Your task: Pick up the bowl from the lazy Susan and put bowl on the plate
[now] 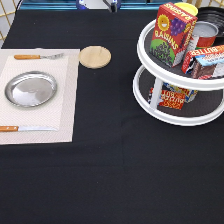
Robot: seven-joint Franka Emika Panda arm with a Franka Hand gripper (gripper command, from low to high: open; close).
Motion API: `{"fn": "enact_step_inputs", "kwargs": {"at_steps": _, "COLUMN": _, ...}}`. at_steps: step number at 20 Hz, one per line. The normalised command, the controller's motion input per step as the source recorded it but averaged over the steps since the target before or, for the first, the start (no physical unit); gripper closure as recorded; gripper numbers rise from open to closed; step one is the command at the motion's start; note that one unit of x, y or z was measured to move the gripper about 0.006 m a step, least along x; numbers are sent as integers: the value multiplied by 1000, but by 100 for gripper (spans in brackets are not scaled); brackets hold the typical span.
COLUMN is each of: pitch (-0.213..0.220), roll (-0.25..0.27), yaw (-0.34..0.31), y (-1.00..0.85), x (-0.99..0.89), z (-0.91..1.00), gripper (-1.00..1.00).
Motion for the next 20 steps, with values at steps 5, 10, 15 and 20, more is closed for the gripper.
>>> {"fn": "enact_step_inputs", "kwargs": {"at_steps": 5, "pitch": -93, "roll": 117, "yaw": -6, "y": 178, "x": -110, "z": -367, "gripper": -100}}
{"fn": "enact_step_inputs", "kwargs": {"at_steps": 10, "pitch": -56, "roll": 120, "yaw": 4, "y": -10, "x": -285, "z": -556, "gripper": -100}}
{"fn": "enact_step_inputs", "kwargs": {"at_steps": 15, "pitch": 34, "roll": 200, "yaw": 4, "y": -38, "x": -97, "z": -421, "gripper": -100}}
{"fn": "enact_step_inputs", "kwargs": {"at_steps": 20, "pitch": 63, "roll": 233, "yaw": -5, "y": -3, "x": -8, "z": -373, "gripper": -100}}
